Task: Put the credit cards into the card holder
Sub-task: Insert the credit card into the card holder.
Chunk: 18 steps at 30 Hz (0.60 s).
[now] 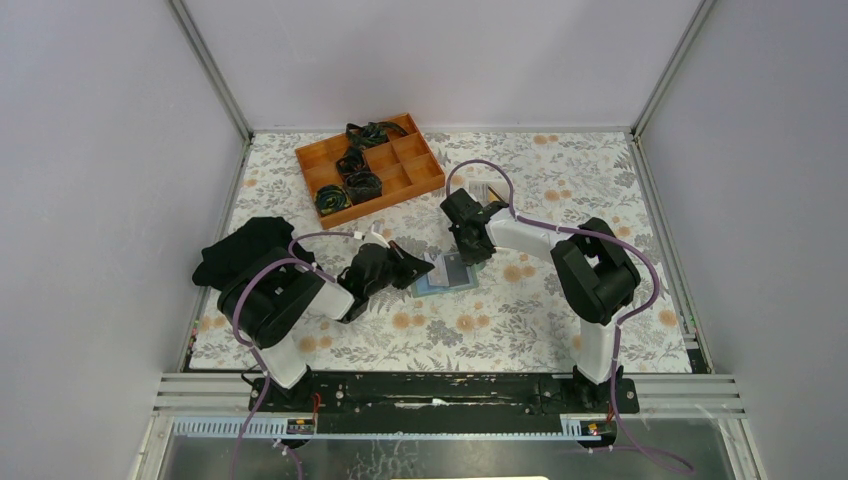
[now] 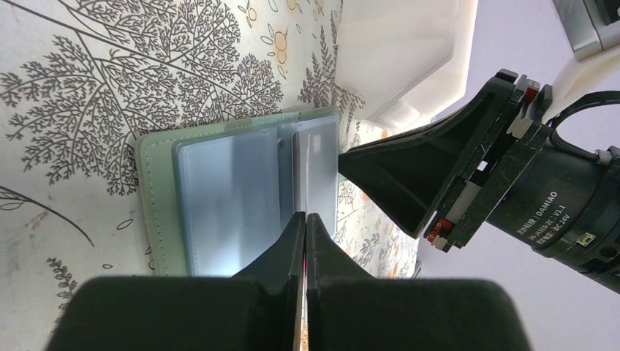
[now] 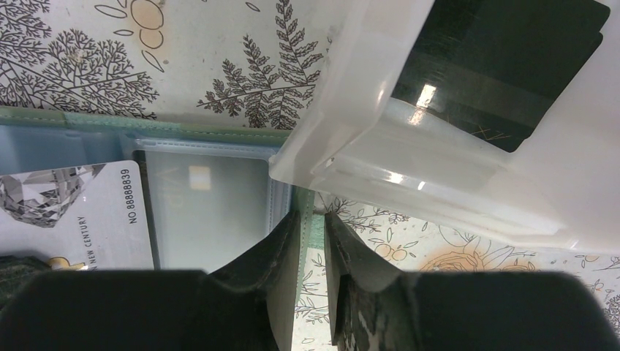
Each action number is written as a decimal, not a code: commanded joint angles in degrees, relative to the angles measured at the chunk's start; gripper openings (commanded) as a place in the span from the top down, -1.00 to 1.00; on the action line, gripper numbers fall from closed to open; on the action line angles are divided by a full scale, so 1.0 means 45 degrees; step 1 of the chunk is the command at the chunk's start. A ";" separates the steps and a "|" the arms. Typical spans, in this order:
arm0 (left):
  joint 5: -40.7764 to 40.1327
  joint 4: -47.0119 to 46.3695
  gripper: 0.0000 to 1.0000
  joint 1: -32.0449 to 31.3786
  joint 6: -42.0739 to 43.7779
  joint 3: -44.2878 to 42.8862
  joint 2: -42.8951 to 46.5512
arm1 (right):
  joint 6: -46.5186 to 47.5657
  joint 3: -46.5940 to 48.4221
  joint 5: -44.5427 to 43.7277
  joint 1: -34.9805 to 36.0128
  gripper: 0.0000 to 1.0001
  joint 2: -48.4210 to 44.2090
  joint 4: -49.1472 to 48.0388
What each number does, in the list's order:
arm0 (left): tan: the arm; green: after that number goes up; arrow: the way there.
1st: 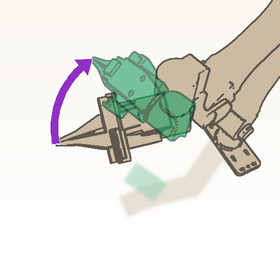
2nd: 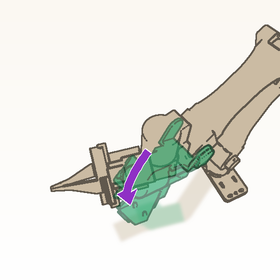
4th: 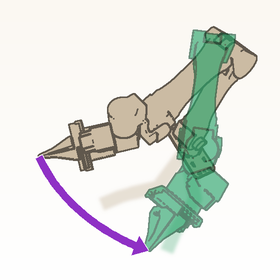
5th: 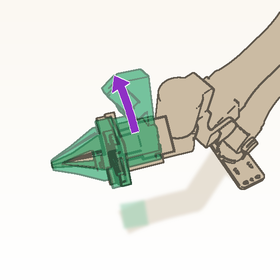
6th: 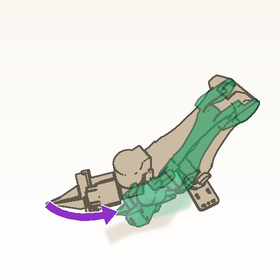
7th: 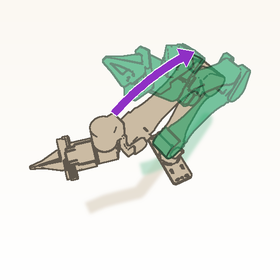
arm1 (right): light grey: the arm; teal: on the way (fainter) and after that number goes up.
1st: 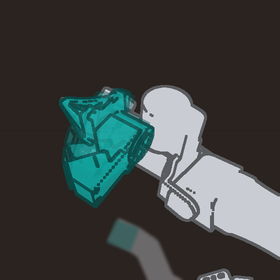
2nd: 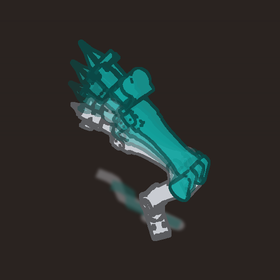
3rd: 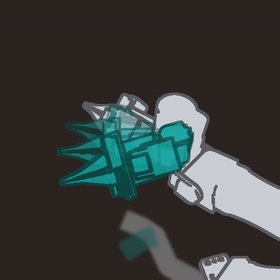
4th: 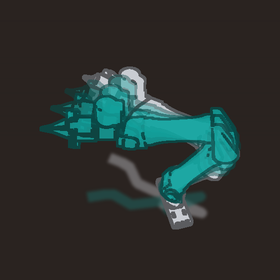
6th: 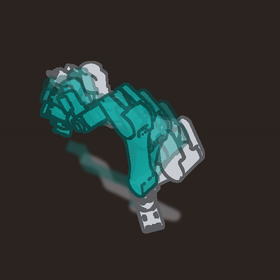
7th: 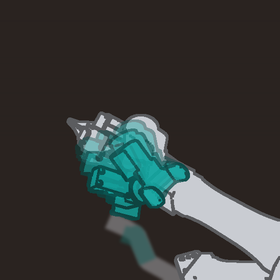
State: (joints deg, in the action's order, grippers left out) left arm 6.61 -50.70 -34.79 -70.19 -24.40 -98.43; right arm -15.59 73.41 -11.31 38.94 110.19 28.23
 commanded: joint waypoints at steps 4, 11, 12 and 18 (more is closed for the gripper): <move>-0.0332 -0.0735 1.00 -0.0038 0.0149 0.0244 0.0148 | 0.0033 -0.0183 0.0390 0.0000 0.47 -0.0132 0.0041; -0.0328 -0.0863 1.00 -0.0043 0.0093 0.0351 0.0053 | 0.0009 -0.0194 0.0385 0.0000 0.48 -0.0113 0.0054; -0.0335 -0.0880 1.00 -0.0046 0.0091 0.0360 0.0040 | 0.0018 -0.0157 0.0385 0.0009 0.48 -0.0112 0.0055; -0.0274 -0.0976 1.00 -0.0044 0.0051 0.0204 -0.0086 | 0.0015 -0.0197 0.0386 -0.0002 0.48 -0.0110 0.0064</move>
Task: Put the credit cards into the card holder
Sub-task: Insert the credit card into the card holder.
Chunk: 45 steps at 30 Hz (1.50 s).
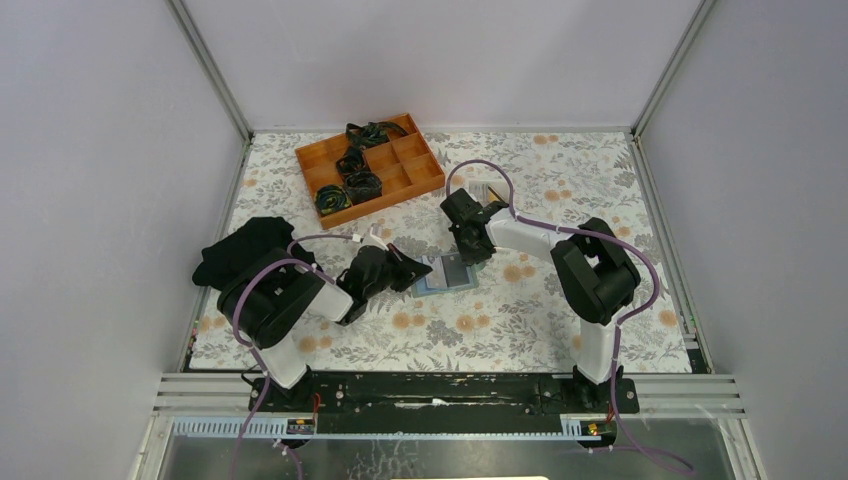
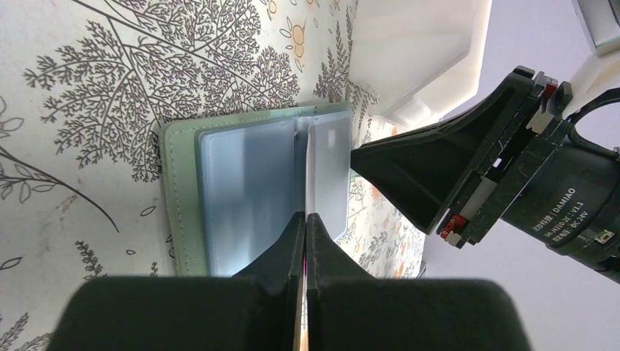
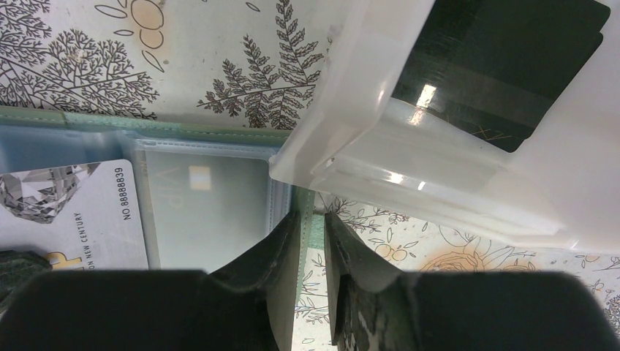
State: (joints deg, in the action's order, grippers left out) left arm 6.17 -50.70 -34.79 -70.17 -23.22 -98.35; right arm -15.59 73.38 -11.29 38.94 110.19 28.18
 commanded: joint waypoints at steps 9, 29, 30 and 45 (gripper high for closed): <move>-0.0089 -0.1025 1.00 -0.0063 0.0023 -0.0334 -0.0447 | 0.0009 -0.0160 0.0385 0.0015 0.48 -0.0054 0.0103; -0.0008 -0.1178 1.00 -0.0102 0.0046 -0.0501 -0.0752 | 0.0003 -0.0179 0.0404 0.0019 0.48 0.0049 0.0104; -0.0015 -0.1234 1.00 -0.0102 0.0047 -0.0476 -0.0788 | 0.0015 -0.0183 0.0400 0.0007 0.48 0.0045 0.0104; -0.0046 -0.0745 1.00 -0.0139 0.0920 -0.0589 -0.0724 | 0.0029 -0.0189 0.0407 0.0010 0.47 0.0064 0.0120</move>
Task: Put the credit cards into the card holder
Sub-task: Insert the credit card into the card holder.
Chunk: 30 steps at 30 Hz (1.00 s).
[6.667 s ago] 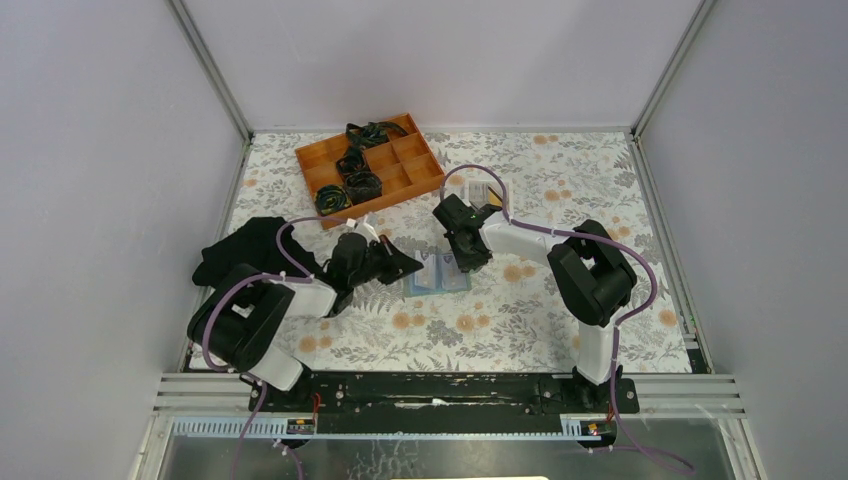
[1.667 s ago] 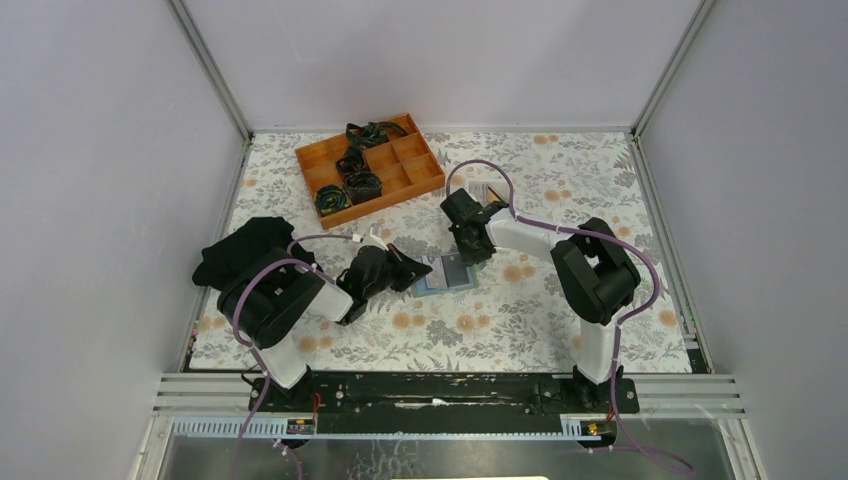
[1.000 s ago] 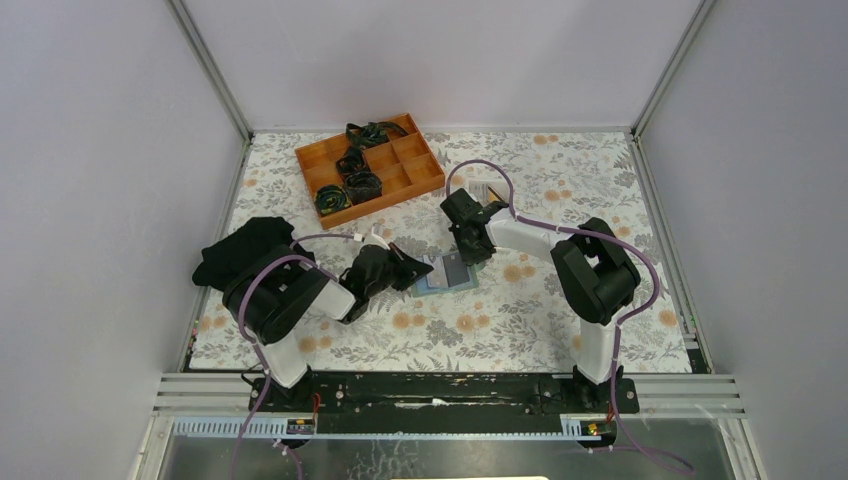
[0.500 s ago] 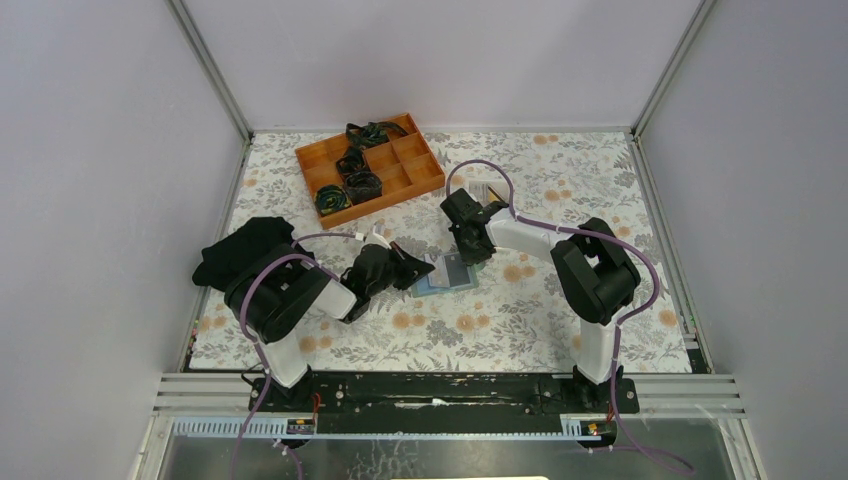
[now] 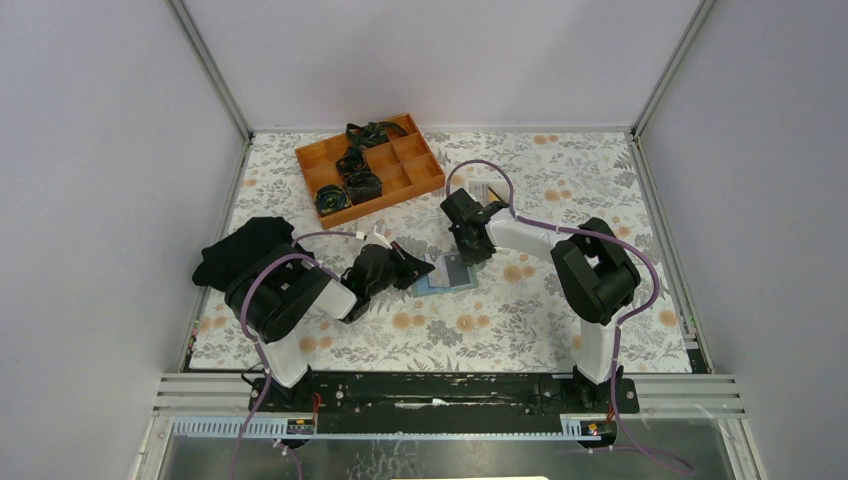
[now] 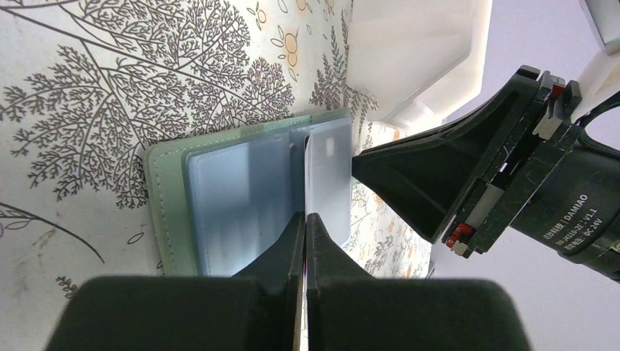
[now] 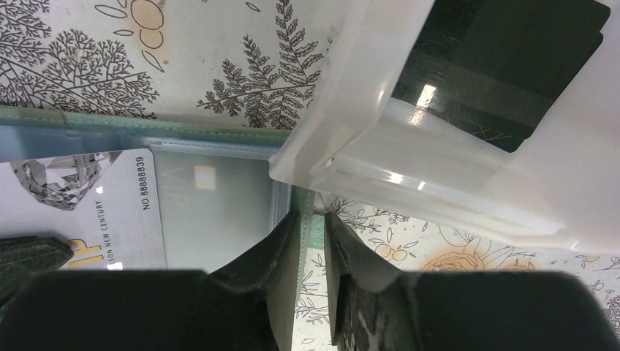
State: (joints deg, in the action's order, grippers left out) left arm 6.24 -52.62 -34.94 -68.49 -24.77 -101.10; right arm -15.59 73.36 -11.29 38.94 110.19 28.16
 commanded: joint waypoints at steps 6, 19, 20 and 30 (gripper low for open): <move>-0.0217 -0.0332 1.00 -0.0231 0.0806 -0.0219 -0.0208 | 0.0040 -0.0228 0.0437 0.0007 0.48 0.0064 0.0108; -0.0888 -0.0831 1.00 -0.0501 0.0517 -0.0054 -0.0469 | 0.0084 -0.0259 0.0527 0.0004 0.48 0.0129 0.0091; -0.0946 -0.0900 1.00 -0.0515 0.0445 -0.0014 -0.0481 | 0.0079 -0.0257 0.0540 0.0016 0.48 0.0140 0.0080; -0.1698 -0.1359 1.00 -0.0661 -0.0157 0.0546 -0.0451 | 0.0054 -0.0286 0.0632 0.0019 0.48 0.0225 0.0086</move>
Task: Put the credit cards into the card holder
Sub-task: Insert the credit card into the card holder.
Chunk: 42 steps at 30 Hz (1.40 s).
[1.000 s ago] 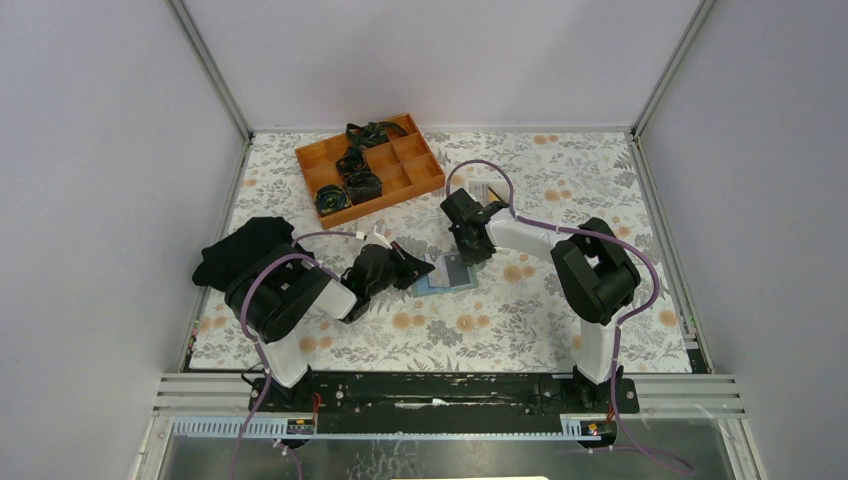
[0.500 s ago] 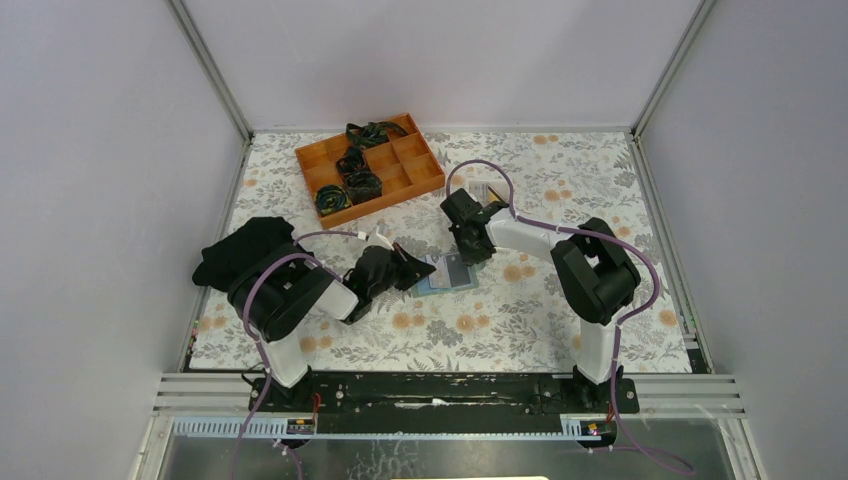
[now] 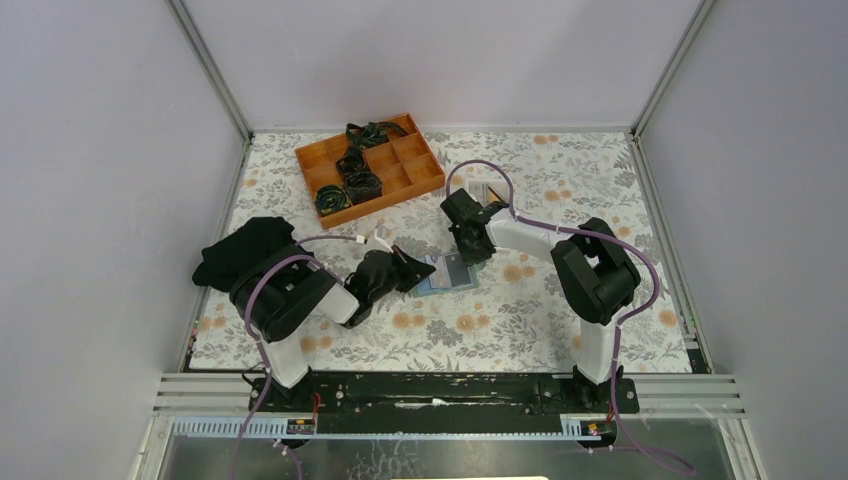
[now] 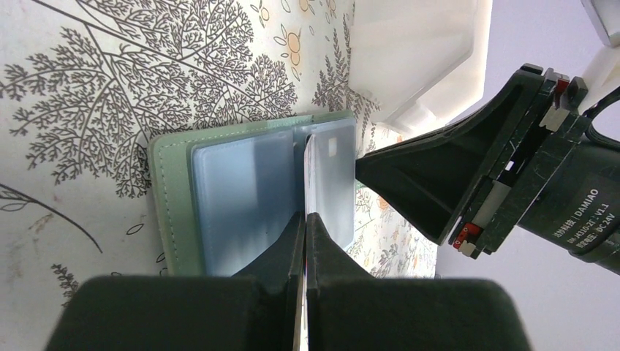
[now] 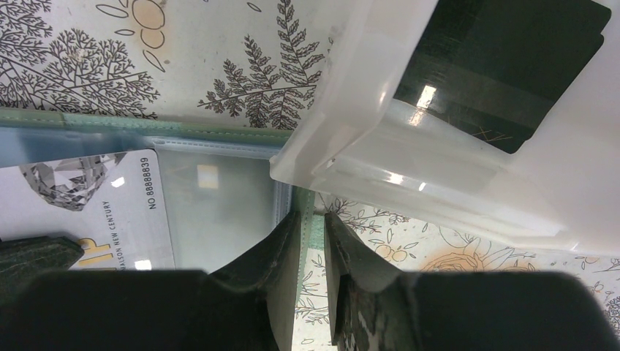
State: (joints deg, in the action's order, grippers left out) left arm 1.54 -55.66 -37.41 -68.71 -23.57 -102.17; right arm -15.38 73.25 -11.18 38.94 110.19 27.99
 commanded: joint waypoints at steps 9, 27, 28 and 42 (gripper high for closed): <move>-0.0533 -0.1449 1.00 -0.0250 -0.0442 0.0574 -0.0810 | 0.0030 -0.0281 0.0605 0.0018 0.48 0.0273 0.0155; -0.1385 -0.1455 1.00 -0.0457 -0.0845 0.1049 -0.0802 | 0.0068 -0.0117 0.0615 0.0021 0.49 0.0458 0.0246; -0.1330 -0.1469 1.00 -0.0457 -0.0847 0.0982 -0.0871 | 0.0074 -0.0106 0.0610 0.0031 0.49 0.0457 0.0270; -0.1330 -0.1012 1.00 -0.0457 -0.0562 0.0168 -0.1052 | 0.0117 -0.0059 0.0610 0.0029 0.49 0.0490 0.0343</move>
State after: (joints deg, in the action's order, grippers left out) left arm -2.94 -62.72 -39.18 -73.47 -21.56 -105.62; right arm -15.18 73.25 -10.90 38.94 110.19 27.99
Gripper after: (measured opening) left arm 0.011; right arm 0.257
